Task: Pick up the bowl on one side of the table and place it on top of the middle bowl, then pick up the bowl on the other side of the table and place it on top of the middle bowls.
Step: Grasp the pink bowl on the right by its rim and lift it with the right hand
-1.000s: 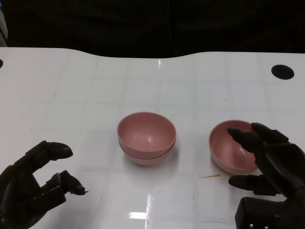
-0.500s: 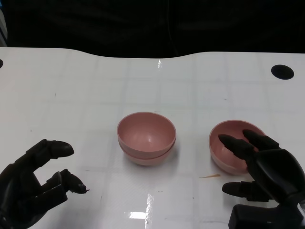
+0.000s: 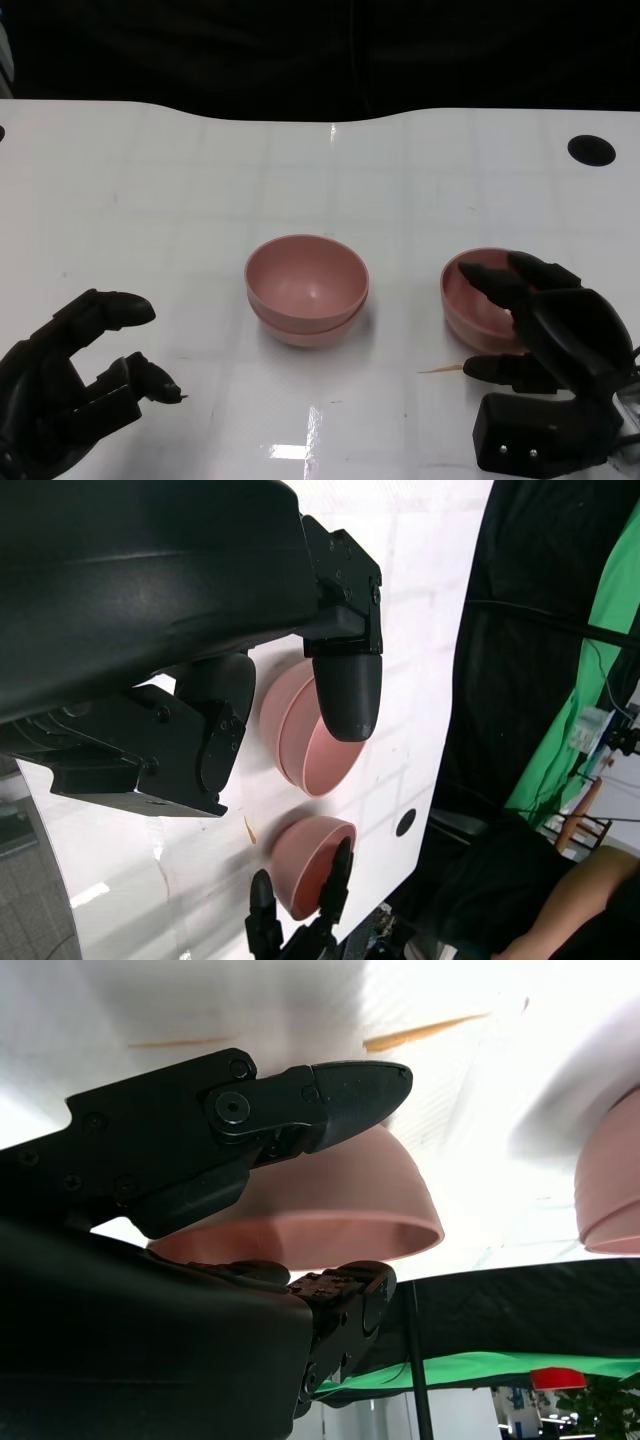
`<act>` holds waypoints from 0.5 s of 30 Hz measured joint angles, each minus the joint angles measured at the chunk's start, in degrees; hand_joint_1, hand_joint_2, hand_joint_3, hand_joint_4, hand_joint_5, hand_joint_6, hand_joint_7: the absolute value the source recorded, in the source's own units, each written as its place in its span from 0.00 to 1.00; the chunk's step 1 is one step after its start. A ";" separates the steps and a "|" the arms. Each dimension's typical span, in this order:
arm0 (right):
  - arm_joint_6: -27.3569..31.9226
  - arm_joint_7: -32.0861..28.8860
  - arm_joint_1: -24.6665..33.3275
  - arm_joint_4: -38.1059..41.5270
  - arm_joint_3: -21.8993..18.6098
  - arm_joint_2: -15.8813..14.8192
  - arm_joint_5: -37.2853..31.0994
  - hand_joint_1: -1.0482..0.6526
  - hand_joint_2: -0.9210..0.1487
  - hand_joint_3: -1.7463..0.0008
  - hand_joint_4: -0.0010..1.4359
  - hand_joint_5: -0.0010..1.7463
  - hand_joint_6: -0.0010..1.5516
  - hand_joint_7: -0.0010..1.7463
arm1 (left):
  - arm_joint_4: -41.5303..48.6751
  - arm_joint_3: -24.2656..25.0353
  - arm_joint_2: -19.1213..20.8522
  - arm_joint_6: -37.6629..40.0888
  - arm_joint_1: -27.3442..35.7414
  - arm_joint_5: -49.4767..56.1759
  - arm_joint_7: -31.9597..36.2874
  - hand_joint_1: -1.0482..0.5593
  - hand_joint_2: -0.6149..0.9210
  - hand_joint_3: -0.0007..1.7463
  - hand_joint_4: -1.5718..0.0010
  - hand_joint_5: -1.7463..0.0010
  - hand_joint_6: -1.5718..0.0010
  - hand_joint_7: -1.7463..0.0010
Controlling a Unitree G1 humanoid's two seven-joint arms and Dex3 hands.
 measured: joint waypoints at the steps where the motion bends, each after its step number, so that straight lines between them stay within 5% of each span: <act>1: -0.34 -0.49 -0.94 1.72 0.22 0.14 0.02 0.11 0.00 0.88 0.20 0.02 0.21 0.01 | -0.08 0.02 0.00 0.03 0.01 0.00 0.02 0.81 1.00 0.84 0.68 0.00 0.91 0.00; 12: -2.66 -6.99 -8.66 17.61 3.01 2.42 0.94 0.16 0.00 0.89 0.24 0.02 0.25 0.02 | -0.65 0.01 -0.05 0.14 0.14 -0.02 0.11 0.81 1.00 0.85 0.70 0.00 0.93 0.00; 15: -3.86 -9.82 -10.24 21.96 4.08 2.79 0.98 0.26 0.00 0.93 0.30 0.04 0.31 0.03 | -1.02 0.04 -0.08 0.83 0.12 -0.13 0.57 0.81 1.00 0.85 0.70 0.00 0.94 0.00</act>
